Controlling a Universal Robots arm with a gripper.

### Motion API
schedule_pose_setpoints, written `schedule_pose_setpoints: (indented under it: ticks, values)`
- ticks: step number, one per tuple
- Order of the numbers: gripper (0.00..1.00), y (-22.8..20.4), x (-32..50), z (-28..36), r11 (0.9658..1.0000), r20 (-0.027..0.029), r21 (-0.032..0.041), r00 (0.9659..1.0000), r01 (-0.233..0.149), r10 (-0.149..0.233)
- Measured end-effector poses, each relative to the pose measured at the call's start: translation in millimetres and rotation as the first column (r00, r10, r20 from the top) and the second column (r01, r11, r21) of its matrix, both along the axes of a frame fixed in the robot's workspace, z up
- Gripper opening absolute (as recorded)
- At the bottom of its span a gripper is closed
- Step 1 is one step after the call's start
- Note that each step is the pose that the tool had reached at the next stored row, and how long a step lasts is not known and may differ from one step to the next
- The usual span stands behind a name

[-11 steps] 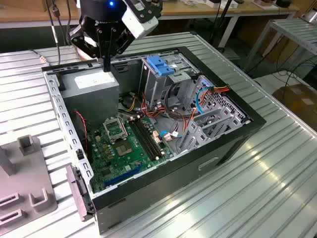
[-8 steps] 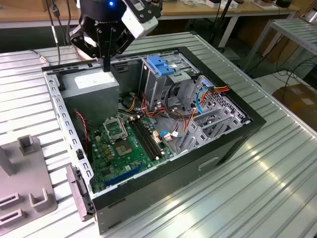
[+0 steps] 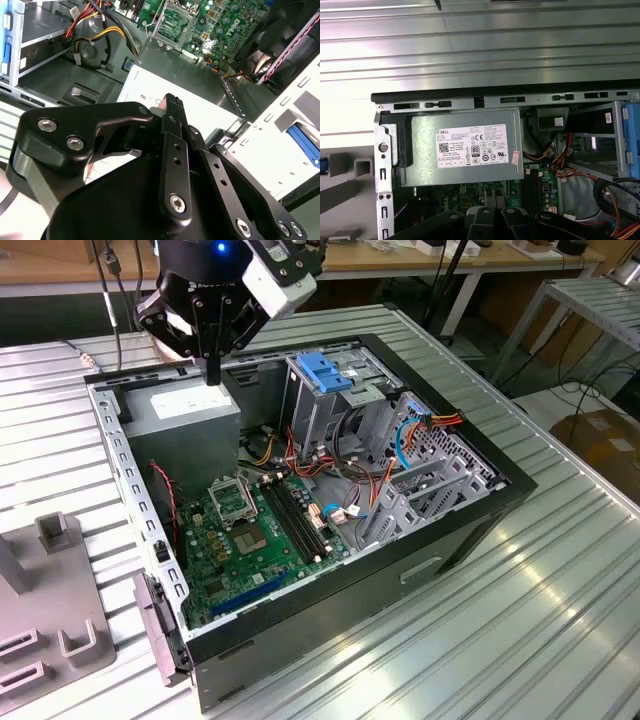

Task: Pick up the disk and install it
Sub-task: 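Reach for the disk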

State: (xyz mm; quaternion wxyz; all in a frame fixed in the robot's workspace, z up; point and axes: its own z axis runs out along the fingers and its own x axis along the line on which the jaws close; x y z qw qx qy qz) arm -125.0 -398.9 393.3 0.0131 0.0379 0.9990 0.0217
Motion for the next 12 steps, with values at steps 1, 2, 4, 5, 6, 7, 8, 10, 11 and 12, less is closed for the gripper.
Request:
schedule_pose_setpoints:
  ticks: [1, 2, 4, 5, 6, 7, 8, 10, 11, 12]
  values:
    - [0.11, 0.0, -0.3, 0.0, 1.0, 0.0, 0.0, 1.0, 0.0, 0.0]
    - [0.11, 0.0, -0.5, 0.0, 1.0, 0.0, 0.0, 1.0, 0.0, 0.0]
    - [0.11, 0.0, -1.1, 0.0, 1.0, 0.0, 0.0, 1.0, 0.0, 0.0]
    - [0.11, 0.0, -1.6, 0.0, 1.0, 0.0, 0.0, 1.0, 0.0, 0.0]
    - [0.11, 0.0, -1.9, 0.0, 1.0, 0.0, 0.0, 1.0, 0.0, 0.0]
    - [0.11, 0.0, -2.2, 0.0, 1.0, 0.0, 0.0, 1.0, 0.0, 0.0]
    - [0.11, 0.0, -2.8, 0.0, 1.0, 0.0, 0.0, 1.0, 0.0, 0.0]
    - [0.11, 0.0, -3.7, 0.0, 1.0, 0.0, 0.0, 1.0, 0.0, 0.0]
    - [0.11, 0.0, -3.9, 0.0, 1.0, 0.0, 0.0, 1.0, 0.0, 0.0]
    - [0.11, 0.0, -4.1, 0.0, 1.0, 0.0, 0.0, 1.0, 0.0, 0.0]
